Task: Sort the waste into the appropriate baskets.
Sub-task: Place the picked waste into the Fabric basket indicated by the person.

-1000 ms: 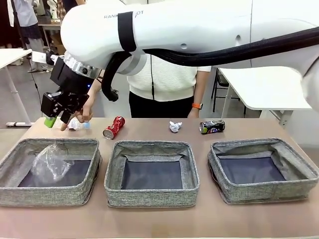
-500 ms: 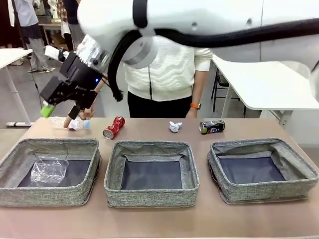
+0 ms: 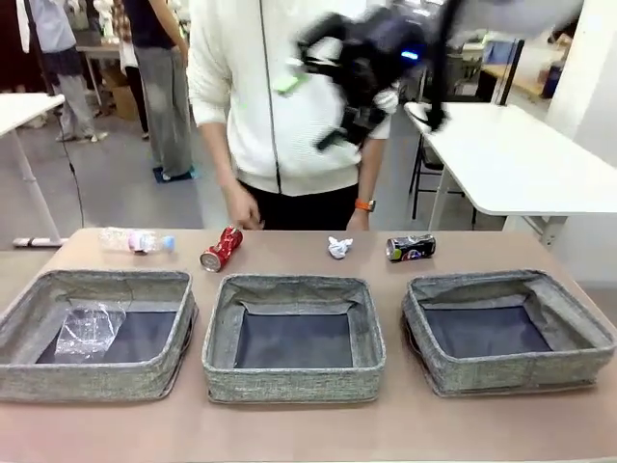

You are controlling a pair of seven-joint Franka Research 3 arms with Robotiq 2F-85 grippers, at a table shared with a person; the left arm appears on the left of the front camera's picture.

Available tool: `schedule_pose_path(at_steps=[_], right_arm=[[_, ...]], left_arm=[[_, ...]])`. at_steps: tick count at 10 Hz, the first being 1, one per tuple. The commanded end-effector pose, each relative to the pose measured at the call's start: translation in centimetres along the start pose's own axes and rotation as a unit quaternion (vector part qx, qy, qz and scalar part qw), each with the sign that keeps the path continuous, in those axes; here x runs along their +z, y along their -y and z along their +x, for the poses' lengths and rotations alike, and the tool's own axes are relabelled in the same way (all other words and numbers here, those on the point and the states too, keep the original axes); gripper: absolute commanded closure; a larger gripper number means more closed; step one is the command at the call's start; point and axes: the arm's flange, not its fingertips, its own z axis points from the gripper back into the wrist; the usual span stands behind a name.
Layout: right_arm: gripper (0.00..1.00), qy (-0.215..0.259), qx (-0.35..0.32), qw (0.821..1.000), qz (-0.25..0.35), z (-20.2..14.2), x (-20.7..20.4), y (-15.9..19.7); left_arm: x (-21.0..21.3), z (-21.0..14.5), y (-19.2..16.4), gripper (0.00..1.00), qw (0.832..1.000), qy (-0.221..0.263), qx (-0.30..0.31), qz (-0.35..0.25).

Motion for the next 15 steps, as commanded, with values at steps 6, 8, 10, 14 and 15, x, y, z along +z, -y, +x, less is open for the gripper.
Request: schedule_pose_path(at_steps=[6, 8, 10, 14, 15], right_arm=[[0.0, 0.056, -0.079, 0.995, -0.026, -6.5, 1.6, 5.8], [0.0, 0.182, -0.091, 0.978, 0.042, -9.1, 8.9, 10.7], [0.0, 0.274, -0.129, 0.947, 0.111, -16.8, 15.2, 16.1], [0.0, 0.189, -0.14, 0.961, 0.144, -21.8, 15.1, 20.0], [0.0, 0.241, -0.154, 0.947, 0.149, -22.5, 16.7, 19.6]], left_arm=[[-2.6, 0.0, 1.6, 0.0, 0.999, 0.034, -0.02, -0.022], [-9.1, -1.1, 1.1, 0.0, 0.997, 0.0, -0.002, -0.082], [-14.2, -2.2, 0.8, 0.0, 0.993, -0.01, 0.054, -0.108], [-13.3, 0.7, -0.5, 0.0, 0.99, 0.029, 0.065, -0.123], [-13.3, 0.7, -0.5, 0.0, 0.99, 0.029, 0.065, -0.123]])
